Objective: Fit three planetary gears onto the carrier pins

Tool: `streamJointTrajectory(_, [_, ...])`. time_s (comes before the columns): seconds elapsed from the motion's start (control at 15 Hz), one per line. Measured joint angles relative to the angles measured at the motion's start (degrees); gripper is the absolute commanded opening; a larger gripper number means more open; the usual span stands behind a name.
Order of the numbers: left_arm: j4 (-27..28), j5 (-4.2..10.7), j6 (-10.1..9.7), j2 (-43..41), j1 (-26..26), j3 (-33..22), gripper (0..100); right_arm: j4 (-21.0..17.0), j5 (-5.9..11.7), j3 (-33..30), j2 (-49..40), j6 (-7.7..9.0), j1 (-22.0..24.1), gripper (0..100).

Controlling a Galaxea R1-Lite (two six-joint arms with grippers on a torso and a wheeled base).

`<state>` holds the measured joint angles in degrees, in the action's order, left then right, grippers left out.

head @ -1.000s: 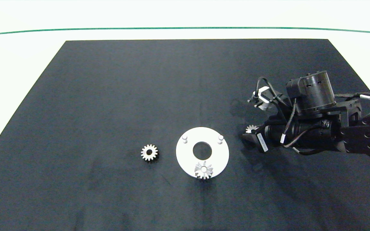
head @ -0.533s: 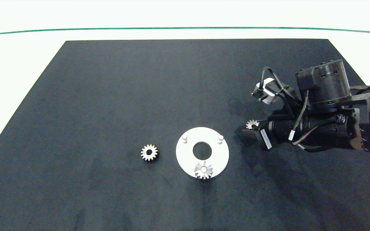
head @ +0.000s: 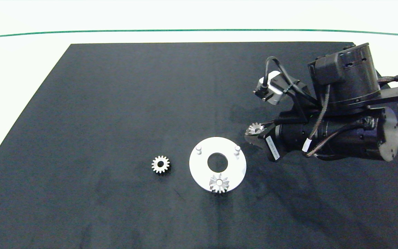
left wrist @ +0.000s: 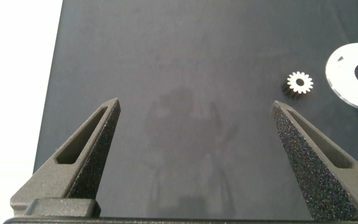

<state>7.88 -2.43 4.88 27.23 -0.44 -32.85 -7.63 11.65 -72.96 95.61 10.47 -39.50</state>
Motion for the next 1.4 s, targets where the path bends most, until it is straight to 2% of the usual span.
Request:
streamJointTrajectory(0.27, [-0.02,-0.02,-0.04,0.0,0.0,-0.02,100,0.33,1.85,-0.24,2.88,-0.26,-2.5,4])
streamJointTrajectory(0.73, [-0.02,-0.02,-0.06,-0.04,-0.05,0.0,100,0.72,1.99,-0.2,5.11,-0.45,-2.61,4])
streamJointTrajectory(1.0, [-0.02,-0.02,-0.04,0.0,-0.09,-0.33,100,2.54,1.9,-0.24,6.57,-0.61,-2.45,4])
streamJointTrajectory(1.33, [-0.02,-0.1,-0.04,0.05,-0.09,-0.66,100,3.1,1.9,-0.24,7.31,-0.56,-2.36,4])
streamJointTrajectory(1.4, [-0.02,-0.07,-0.02,0.07,-0.09,-0.66,100,3.12,1.95,-0.2,7.36,-0.5,-2.28,100])
